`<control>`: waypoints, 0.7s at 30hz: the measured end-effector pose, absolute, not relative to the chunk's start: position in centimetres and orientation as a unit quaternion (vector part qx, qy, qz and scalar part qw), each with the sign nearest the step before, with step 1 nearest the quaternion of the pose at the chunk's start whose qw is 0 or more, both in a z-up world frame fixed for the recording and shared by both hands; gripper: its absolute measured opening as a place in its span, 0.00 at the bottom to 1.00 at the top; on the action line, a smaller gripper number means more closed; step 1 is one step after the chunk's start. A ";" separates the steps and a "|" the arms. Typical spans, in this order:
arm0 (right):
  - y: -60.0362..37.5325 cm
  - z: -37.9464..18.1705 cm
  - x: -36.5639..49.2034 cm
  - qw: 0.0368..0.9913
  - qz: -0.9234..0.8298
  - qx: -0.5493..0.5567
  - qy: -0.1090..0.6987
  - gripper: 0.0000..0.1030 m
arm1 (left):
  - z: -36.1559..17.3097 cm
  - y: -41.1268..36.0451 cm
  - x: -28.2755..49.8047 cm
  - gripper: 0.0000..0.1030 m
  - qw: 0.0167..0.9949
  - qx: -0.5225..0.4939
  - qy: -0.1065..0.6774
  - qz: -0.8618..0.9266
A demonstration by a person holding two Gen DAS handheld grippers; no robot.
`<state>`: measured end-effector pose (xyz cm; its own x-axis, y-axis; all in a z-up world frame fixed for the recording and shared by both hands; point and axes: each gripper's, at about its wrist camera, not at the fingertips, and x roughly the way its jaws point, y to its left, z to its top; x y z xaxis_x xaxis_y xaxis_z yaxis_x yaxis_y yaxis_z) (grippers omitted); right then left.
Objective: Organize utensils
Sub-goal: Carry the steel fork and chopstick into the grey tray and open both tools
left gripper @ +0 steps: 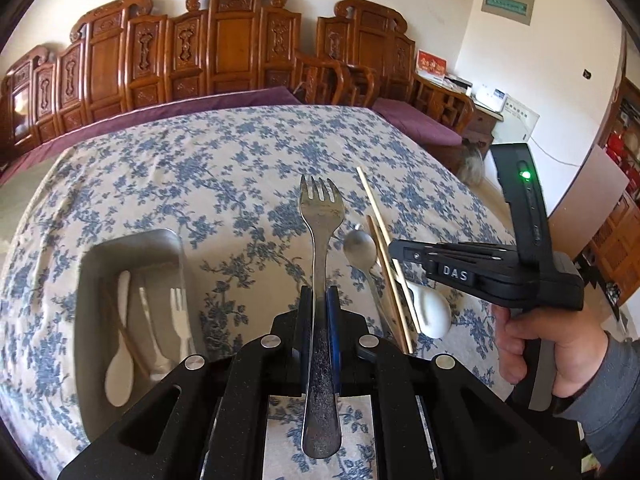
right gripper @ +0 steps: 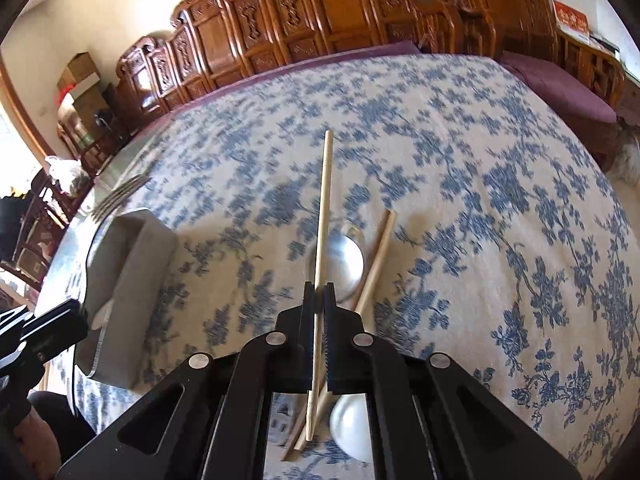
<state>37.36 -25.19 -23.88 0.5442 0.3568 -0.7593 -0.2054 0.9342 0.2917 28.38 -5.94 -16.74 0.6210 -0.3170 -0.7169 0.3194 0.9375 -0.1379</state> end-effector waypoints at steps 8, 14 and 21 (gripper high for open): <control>-22.8 -21.2 36.5 0.881 0.196 0.084 0.423 0.05 | -15.5 -4.0 28.2 0.06 0.905 0.001 0.396 -0.155; -20.7 -20.1 35.5 0.880 0.221 0.078 0.413 0.05 | -15.5 -2.1 28.2 0.06 0.907 0.008 0.399 -0.138; -18.8 -19.4 34.7 0.877 0.240 0.061 0.411 0.05 | -17.7 1.6 29.2 0.06 0.904 -0.008 0.415 -0.103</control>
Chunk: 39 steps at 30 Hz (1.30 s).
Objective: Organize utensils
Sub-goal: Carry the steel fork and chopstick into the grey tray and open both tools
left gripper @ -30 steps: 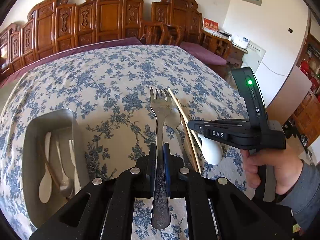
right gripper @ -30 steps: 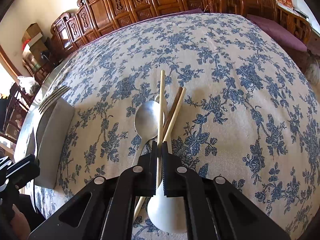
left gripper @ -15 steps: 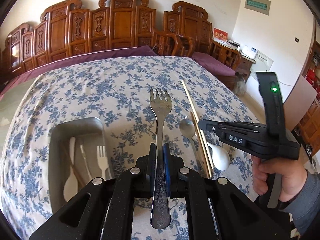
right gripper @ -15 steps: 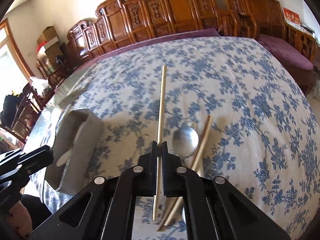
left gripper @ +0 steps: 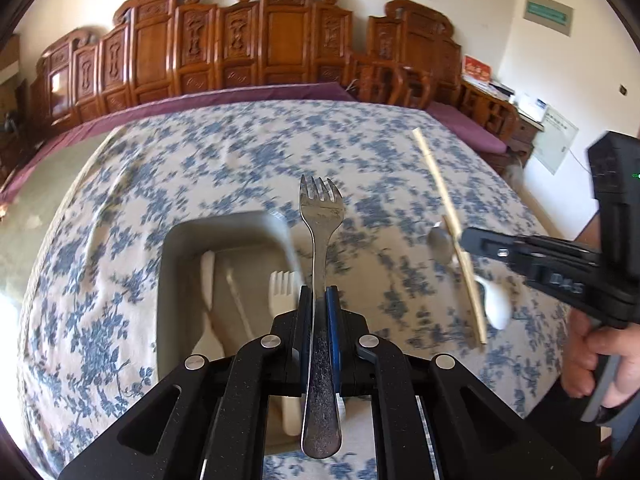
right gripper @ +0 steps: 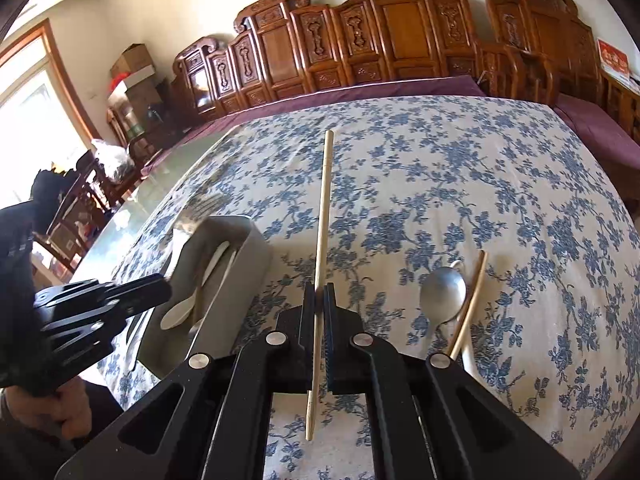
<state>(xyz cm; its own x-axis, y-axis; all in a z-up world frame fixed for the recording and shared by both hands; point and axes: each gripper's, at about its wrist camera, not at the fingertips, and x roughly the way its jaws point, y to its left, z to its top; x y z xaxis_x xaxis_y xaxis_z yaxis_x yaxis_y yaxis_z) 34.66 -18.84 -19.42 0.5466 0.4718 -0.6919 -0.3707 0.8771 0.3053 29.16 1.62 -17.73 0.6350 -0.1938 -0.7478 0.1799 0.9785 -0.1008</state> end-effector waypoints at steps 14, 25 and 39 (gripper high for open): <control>-16.6 -19.8 34.5 0.871 0.259 0.048 0.415 0.05 | -23.0 5.9 31.8 0.06 0.880 -0.021 0.473 -0.042; -15.4 -20.1 33.9 0.869 0.264 0.021 0.419 0.05 | -24.9 5.2 32.9 0.07 0.863 -0.008 0.504 -0.034; -12.2 -19.0 33.1 0.863 0.283 0.012 0.417 0.05 | -21.5 6.4 31.7 0.07 0.885 -0.018 0.464 -0.039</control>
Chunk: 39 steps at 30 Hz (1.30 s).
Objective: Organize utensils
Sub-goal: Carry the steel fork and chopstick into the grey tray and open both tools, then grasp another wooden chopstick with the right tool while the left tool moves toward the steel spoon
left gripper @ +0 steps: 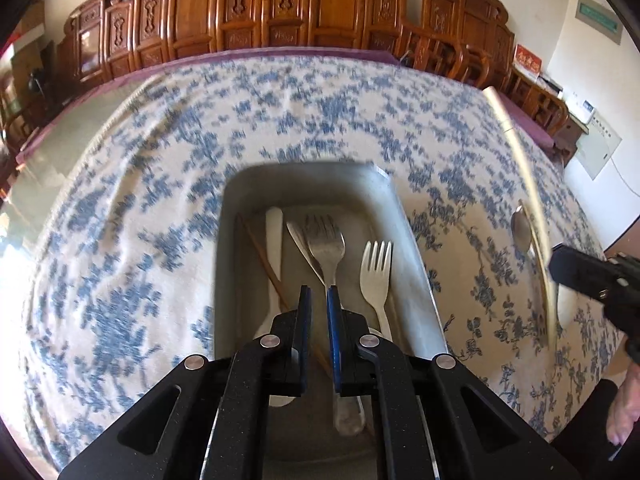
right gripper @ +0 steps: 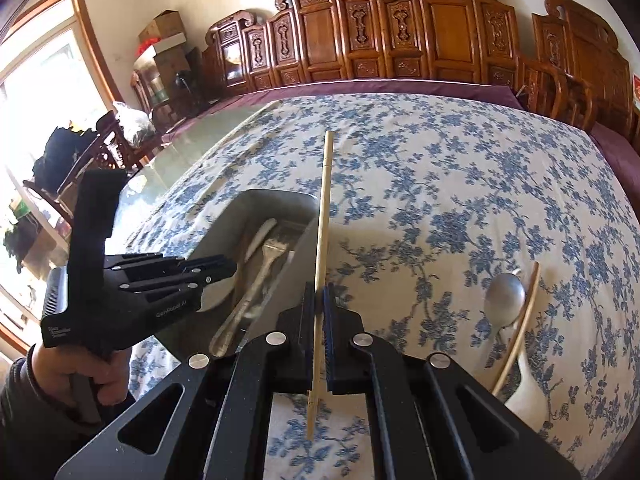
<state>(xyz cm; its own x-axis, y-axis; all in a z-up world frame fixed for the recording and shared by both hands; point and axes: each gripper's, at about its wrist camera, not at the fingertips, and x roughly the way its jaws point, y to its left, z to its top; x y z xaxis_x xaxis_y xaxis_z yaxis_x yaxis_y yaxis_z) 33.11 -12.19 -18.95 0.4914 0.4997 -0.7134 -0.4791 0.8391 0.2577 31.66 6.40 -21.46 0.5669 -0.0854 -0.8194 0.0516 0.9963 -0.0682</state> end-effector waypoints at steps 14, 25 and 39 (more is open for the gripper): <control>-5.4 -18.6 34.5 0.852 0.312 0.038 0.418 0.05 | -17.1 9.8 29.8 0.07 0.909 -0.031 0.414 -0.029; -2.7 -23.0 35.4 0.837 0.310 0.047 0.449 0.05 | -16.5 11.3 29.7 0.07 0.911 -0.046 0.409 -0.023; -3.5 -23.2 34.6 0.836 0.316 0.015 0.448 0.08 | -16.2 10.9 29.5 0.07 0.913 -0.048 0.404 -0.034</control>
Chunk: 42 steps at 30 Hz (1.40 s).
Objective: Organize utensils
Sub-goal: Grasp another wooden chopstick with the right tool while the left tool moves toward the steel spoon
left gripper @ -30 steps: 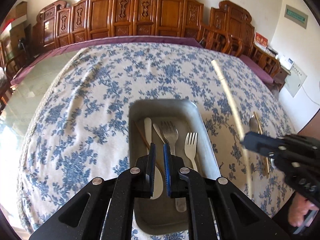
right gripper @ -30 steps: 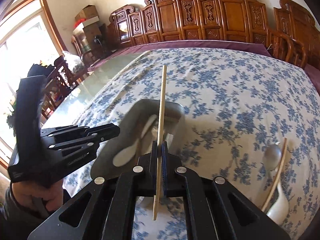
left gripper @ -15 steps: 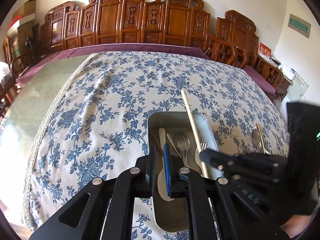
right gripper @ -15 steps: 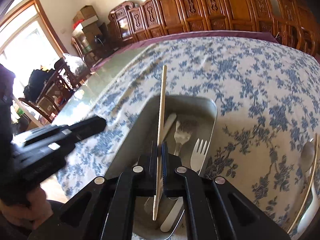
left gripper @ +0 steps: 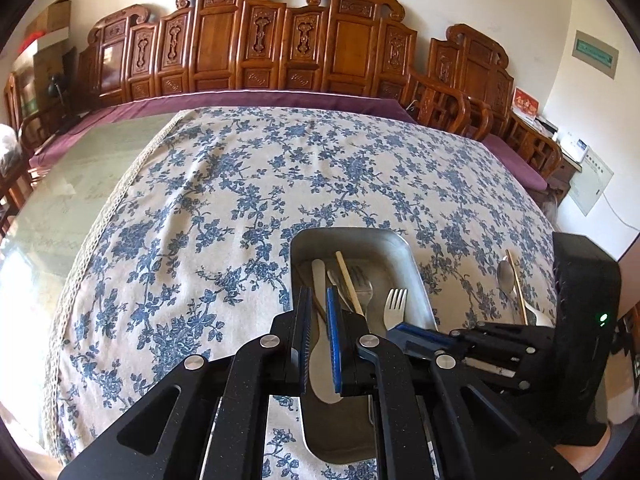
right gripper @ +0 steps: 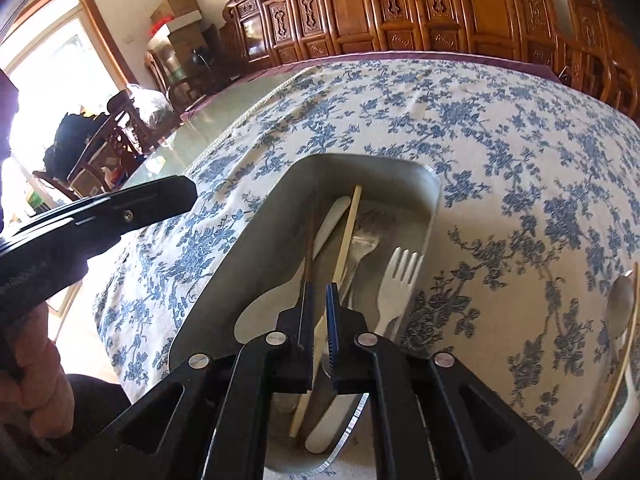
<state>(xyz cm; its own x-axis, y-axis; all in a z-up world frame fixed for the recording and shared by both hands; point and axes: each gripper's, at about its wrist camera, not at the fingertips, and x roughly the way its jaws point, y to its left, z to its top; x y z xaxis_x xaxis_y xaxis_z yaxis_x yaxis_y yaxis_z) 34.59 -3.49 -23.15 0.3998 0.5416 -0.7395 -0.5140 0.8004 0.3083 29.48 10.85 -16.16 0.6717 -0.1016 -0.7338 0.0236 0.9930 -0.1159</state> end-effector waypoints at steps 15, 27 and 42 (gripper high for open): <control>-18.2 -20.5 32.6 0.884 0.209 -0.025 0.416 0.08 | -16.8 5.4 29.6 0.10 0.909 -0.022 0.409 -0.082; -22.6 -24.2 32.8 0.879 0.145 -0.032 0.453 0.18 | -18.3 -0.3 30.0 0.41 0.901 0.011 0.419 -0.116; -22.5 -27.5 32.4 0.859 0.100 -0.054 0.500 0.12 | -19.7 -3.3 29.3 0.48 0.892 0.030 0.427 -0.146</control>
<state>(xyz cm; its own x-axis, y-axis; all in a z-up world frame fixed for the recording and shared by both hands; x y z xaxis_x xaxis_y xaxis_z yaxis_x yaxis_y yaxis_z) 32.43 -22.47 -27.52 0.4806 0.1182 -0.8689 -0.2252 0.9743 0.0080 29.25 -3.33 -19.68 0.5919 -0.2353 -0.7709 0.2863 0.9554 -0.0718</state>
